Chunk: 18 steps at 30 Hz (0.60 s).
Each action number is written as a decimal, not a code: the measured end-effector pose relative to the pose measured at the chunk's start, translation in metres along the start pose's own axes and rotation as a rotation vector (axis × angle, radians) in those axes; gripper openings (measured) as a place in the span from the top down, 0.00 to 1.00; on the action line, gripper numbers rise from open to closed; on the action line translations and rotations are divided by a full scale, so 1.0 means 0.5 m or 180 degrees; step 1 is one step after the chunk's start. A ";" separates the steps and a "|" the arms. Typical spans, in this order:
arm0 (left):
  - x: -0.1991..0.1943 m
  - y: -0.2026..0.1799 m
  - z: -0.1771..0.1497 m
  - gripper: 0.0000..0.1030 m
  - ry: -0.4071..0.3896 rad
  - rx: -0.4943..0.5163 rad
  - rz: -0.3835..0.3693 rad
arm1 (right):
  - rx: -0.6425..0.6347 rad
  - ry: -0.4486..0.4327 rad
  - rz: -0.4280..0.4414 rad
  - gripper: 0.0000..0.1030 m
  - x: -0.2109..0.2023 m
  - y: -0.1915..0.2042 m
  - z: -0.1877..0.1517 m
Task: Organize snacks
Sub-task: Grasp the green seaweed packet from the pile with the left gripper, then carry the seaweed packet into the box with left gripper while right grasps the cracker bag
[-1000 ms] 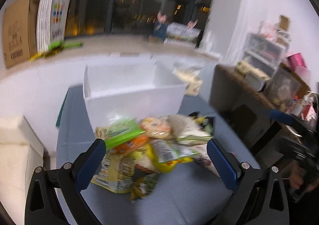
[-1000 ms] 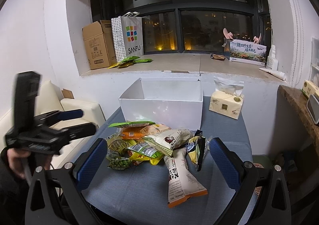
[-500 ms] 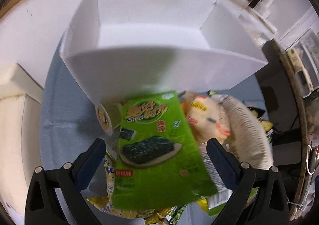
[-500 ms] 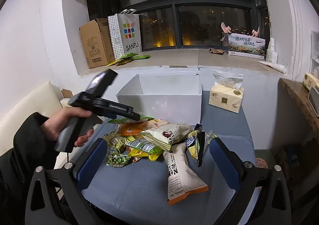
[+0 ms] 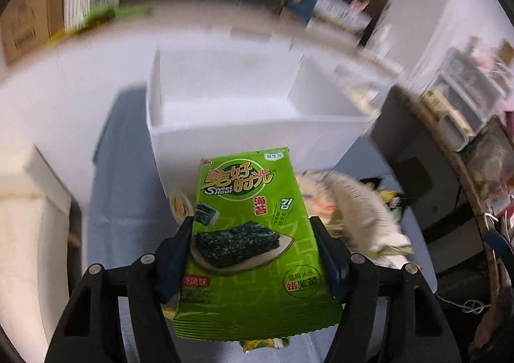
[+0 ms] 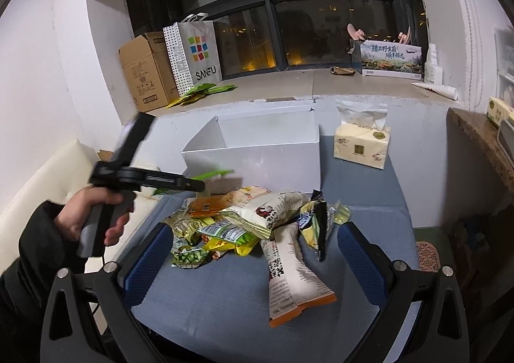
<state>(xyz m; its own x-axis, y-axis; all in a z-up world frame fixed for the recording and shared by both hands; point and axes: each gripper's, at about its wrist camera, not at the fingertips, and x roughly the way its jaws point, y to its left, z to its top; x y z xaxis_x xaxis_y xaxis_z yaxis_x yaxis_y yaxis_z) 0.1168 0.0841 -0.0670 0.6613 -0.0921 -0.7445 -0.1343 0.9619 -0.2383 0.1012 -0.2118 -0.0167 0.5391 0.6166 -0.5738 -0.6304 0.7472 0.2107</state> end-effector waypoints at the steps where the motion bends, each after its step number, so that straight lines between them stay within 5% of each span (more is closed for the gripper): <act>1: -0.024 -0.006 -0.012 0.29 -0.0153 0.0026 0.0008 | 0.0010 0.0011 0.0032 0.00 0.002 0.001 0.000; 7: -0.185 -0.060 -0.101 0.29 -0.1106 0.0278 0.0178 | 0.0185 0.0193 0.0134 0.00 0.047 -0.016 0.012; 14: -0.282 -0.067 -0.137 0.29 -0.1514 0.0261 0.0090 | 0.0208 0.0554 0.0359 0.00 0.163 -0.010 0.064; 18: -0.303 -0.067 -0.150 0.29 -0.1605 0.0269 0.0111 | 0.0631 0.0960 0.0556 0.00 0.285 -0.042 0.088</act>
<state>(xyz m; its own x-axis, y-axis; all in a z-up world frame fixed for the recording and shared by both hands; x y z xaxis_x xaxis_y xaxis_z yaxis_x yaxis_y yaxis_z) -0.0342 0.0467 0.0067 0.9340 0.0560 -0.3528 -0.1162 0.9816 -0.1519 0.2156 -0.1287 -0.0680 0.2266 0.6600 -0.7163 -0.5622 0.6892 0.4571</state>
